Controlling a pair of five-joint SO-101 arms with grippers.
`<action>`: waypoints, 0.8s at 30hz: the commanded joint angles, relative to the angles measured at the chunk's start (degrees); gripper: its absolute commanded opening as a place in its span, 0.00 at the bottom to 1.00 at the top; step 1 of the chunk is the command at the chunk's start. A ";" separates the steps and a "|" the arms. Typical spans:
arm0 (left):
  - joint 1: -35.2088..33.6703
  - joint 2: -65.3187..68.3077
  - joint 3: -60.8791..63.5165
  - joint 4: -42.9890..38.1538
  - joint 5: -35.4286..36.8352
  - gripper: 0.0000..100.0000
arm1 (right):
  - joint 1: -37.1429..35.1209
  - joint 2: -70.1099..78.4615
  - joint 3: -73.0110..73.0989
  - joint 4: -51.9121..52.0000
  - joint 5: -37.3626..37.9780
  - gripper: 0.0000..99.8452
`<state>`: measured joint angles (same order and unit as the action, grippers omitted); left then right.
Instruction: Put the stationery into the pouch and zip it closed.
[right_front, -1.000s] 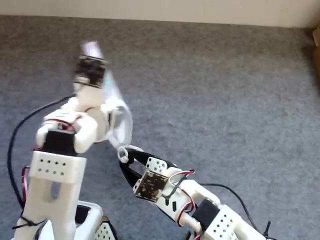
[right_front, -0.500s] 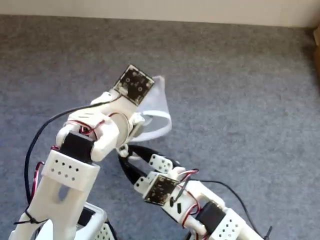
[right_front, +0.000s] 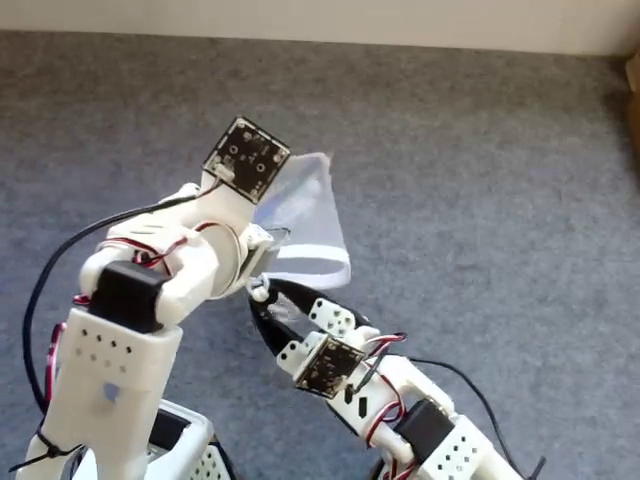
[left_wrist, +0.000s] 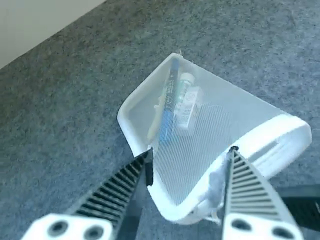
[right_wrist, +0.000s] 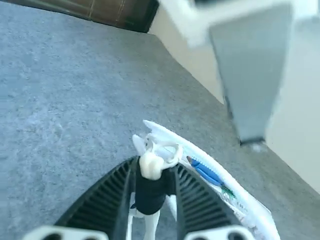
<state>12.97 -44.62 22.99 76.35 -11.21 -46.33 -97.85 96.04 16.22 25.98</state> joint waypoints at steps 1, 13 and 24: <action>-0.84 -0.66 -6.81 6.33 0.70 0.22 | 3.12 -1.10 4.09 -0.13 0.18 0.01; -0.92 -0.66 -9.80 21.54 -8.70 0.22 | 6.99 -1.10 2.59 -2.07 -0.62 0.01; -0.92 -16.84 2.42 18.46 -8.79 0.22 | 11.91 -1.10 0.84 -2.15 -5.36 0.01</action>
<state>12.70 -53.58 22.90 97.80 -19.47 -35.60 -97.85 96.04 16.13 21.23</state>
